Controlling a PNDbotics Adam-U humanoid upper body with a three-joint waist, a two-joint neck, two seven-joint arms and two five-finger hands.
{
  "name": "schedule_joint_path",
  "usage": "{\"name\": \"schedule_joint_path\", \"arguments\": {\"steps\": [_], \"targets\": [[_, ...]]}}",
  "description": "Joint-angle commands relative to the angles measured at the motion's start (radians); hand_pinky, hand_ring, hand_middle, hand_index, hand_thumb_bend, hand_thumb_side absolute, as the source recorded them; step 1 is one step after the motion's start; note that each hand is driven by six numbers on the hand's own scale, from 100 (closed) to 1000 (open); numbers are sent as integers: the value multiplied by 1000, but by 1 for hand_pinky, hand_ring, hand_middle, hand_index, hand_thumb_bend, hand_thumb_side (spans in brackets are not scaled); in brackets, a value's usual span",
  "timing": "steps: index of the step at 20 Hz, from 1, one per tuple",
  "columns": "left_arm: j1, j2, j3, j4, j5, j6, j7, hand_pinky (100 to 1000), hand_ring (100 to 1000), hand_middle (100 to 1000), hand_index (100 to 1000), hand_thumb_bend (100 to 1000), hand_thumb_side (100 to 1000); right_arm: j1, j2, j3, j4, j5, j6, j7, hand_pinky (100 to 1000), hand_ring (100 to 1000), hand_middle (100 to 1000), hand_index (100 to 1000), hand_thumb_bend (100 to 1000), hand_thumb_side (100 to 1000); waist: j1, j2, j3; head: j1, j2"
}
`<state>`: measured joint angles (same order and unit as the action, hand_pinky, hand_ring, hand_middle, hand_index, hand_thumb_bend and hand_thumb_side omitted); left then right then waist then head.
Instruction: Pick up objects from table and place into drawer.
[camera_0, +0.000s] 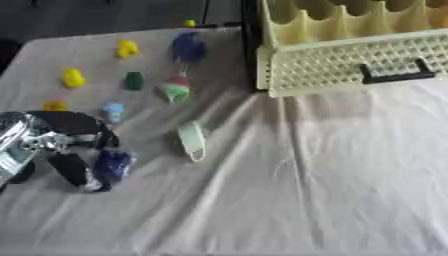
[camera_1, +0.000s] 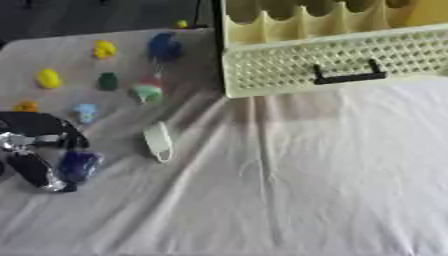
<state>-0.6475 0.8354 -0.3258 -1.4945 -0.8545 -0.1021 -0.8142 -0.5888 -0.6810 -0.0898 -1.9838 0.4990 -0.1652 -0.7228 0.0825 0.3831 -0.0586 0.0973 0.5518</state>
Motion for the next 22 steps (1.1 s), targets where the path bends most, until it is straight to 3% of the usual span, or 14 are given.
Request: {"name": "schedule_joint_path", "arguments": {"steps": [1,9,22], "targets": [[-6,15,-3,21,-7,-9,10,480,675,674,837,535,543,-11,-12,-10,-16,-9,3,-2,578,665,697,794,100,797,-4,-15,-1,6,-7],[0,13,-7,25,1,-12,79,389,605,587,704,458,526,-11,-2,-13,-16,-7,16,5,578,665,697,796,100,803,-6,-15,-3,10,-9],[0,12,-8,16,-20,-2,170,351,579,547,674,410,533,-16,7,-10,-16,-2,30,23,581,666,697,803,100,805,-3,-20,-2,9,-6]]}}
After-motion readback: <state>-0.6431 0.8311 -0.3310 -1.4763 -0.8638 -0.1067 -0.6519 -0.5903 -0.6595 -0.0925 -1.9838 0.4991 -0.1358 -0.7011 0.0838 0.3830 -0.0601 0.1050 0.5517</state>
